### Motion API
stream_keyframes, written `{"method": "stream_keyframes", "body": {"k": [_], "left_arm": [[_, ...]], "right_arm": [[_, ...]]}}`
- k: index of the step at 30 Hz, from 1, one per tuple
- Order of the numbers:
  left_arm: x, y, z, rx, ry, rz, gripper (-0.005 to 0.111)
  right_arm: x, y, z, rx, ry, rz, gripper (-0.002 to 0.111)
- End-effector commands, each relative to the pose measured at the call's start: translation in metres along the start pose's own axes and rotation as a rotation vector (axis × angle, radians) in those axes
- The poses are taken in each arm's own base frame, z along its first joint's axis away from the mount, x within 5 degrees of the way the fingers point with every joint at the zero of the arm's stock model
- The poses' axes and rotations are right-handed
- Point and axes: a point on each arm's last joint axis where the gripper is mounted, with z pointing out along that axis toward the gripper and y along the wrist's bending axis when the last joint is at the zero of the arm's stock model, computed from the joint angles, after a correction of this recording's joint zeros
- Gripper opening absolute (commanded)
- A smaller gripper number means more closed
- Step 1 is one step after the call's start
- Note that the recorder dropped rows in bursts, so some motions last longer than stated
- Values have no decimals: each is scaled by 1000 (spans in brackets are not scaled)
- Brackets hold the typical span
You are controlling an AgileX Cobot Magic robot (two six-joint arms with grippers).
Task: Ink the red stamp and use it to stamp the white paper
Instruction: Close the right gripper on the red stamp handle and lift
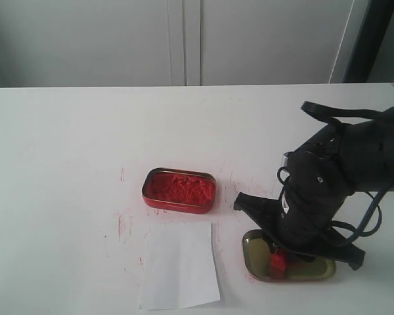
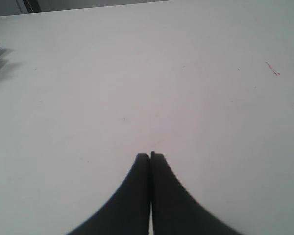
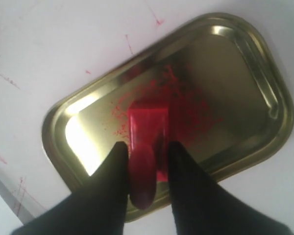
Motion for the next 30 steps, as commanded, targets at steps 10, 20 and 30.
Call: {"method": "stream_keyframes", "body": {"k": [10, 20, 30], "left_arm": [[0, -1, 0, 8, -3, -7, 0], [0, -1, 0, 8, -3, -7, 0], [0, -1, 0, 8, -3, -7, 0]], "right_arm": [[1, -1, -2, 3, -2, -6, 0], [-1, -2, -24, -55, -35, -20, 0], [-12, 15, -48, -206, -138, -234, 0]]}}
